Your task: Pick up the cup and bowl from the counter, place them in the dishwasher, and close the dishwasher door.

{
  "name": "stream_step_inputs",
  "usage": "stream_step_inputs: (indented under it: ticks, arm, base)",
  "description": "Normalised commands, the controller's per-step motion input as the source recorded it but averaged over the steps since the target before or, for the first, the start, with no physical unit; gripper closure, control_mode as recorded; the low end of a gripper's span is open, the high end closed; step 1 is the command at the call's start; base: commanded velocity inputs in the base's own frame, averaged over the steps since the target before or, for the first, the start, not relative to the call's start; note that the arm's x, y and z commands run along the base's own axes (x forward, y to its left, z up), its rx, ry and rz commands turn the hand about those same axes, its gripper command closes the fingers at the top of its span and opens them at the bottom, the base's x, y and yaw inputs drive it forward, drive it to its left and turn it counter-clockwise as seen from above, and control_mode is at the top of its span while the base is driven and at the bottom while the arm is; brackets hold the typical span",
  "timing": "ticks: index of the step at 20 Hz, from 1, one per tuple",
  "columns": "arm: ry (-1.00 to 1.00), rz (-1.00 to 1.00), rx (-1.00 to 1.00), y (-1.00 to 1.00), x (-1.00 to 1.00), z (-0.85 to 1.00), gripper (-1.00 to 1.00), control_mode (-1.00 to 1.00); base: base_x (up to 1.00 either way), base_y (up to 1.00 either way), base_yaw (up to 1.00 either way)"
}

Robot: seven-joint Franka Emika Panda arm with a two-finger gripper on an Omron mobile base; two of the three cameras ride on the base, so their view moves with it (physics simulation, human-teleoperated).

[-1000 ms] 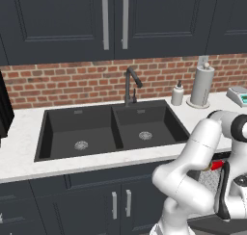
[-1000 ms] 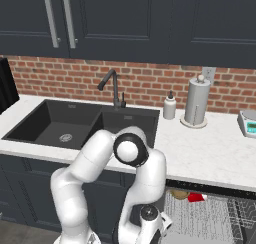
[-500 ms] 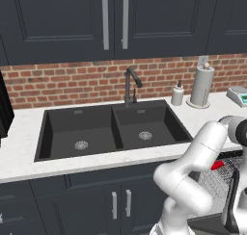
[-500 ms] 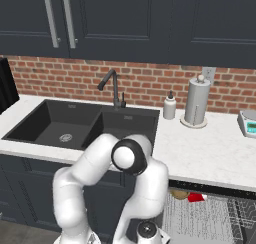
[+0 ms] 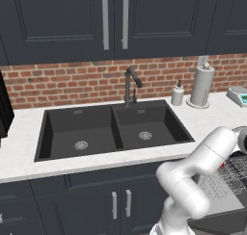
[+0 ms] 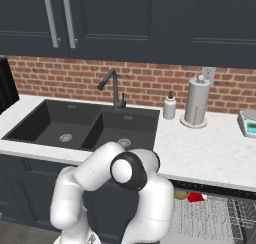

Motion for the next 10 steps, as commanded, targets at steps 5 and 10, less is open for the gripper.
stream_step_inputs:
  ticks: [5, 10]
  arm:
    - [-0.08, 0.05, -0.05, -0.14, -0.95, -0.17, -1.0, -1.0]
    - [0.0, 0.0, -0.17, -0.27, -0.14, -0.93, -1.0, -1.0]
  base:
    - [0.0, 0.0, 0.0]
    - [0.0, 0.0, 0.0]
